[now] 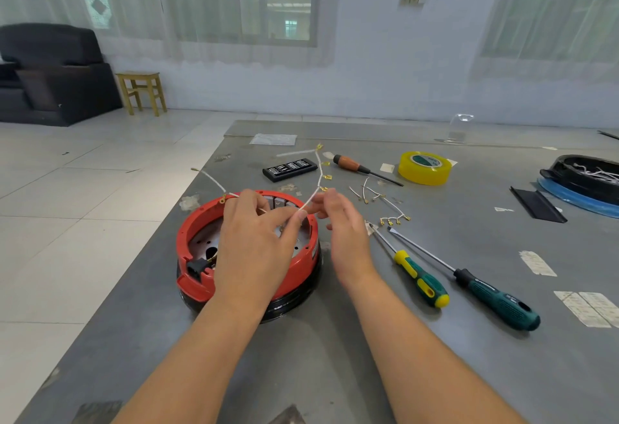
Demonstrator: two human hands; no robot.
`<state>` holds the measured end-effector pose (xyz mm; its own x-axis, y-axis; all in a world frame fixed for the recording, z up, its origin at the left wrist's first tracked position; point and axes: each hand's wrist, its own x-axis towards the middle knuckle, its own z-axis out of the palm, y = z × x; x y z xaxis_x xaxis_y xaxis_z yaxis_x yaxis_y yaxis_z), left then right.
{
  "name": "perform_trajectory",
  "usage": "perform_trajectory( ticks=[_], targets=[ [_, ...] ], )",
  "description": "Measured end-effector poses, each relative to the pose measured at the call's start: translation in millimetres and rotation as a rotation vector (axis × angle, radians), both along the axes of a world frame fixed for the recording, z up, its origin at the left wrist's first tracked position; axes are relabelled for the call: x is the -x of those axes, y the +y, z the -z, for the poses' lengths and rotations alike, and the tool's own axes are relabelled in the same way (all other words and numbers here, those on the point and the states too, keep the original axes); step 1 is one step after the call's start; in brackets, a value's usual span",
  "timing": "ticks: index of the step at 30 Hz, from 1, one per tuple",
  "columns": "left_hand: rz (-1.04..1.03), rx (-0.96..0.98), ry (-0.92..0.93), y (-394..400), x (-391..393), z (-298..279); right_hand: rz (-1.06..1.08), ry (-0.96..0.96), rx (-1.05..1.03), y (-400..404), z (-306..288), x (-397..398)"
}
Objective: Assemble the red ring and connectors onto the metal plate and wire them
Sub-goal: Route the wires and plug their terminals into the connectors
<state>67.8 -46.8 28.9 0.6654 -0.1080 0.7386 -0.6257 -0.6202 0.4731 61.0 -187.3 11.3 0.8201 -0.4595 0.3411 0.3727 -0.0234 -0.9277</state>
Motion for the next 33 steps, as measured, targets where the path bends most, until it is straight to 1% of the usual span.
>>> perform_trajectory(
  ticks=[2,3,5,7,9,12,14,17,18,19,21,23,25,26,28,31,33],
  targets=[
    [0.003,-0.089,-0.038,0,0,1,-0.092,-0.02,-0.009,3,-1,0],
    [0.004,-0.121,-0.042,0,0,1,-0.096,-0.014,-0.018,3,-1,-1],
    [0.013,-0.166,-0.018,0,1,0,-0.018,0.027,-0.01,0,-1,-4],
    [0.038,-0.169,0.044,0,2,-3,0.061,0.063,-0.028,-6,-1,-5],
    [0.065,-0.075,0.103,0,1,-7,0.044,0.059,-0.13,-11,-6,-5],
    [0.058,0.134,0.13,6,-2,-18,-0.077,0.015,-0.316,-17,-15,-5],
    [0.022,0.268,0.116,14,-4,-26,-0.179,-0.008,-0.468,-24,-24,-4],
    [-0.033,0.351,0.055,28,-8,-36,-0.326,-0.041,-0.634,-32,-33,-3],
    [-0.022,0.367,0.083,31,-10,-38,-0.376,-0.041,-0.664,-34,-34,-2],
    [0.009,0.393,0.152,33,-12,-38,-0.426,-0.023,-0.675,-36,-34,-1],
    [0.145,0.49,0.388,31,-18,-36,-0.521,0.069,-0.641,-39,-32,1],
    [0.336,0.63,0.683,26,-19,-33,-0.596,0.185,-0.557,-40,-28,4],
    [0.441,0.678,0.878,19,-19,-29,-0.653,0.266,-0.461,-40,-25,6],
    [0.471,0.668,0.926,17,-19,-28,-0.675,0.295,-0.413,-40,-24,7],
    [0.515,0.647,0.952,15,-19,-27,-0.706,0.332,-0.331,-40,-23,8],
    [0.513,0.619,0.912,15,-22,-26,-0.696,0.36,-0.257,-43,-23,8],
    [0.458,0.511,0.851,17,-26,-24,-0.617,0.38,-0.174,-45,-22,7]
  ],
)
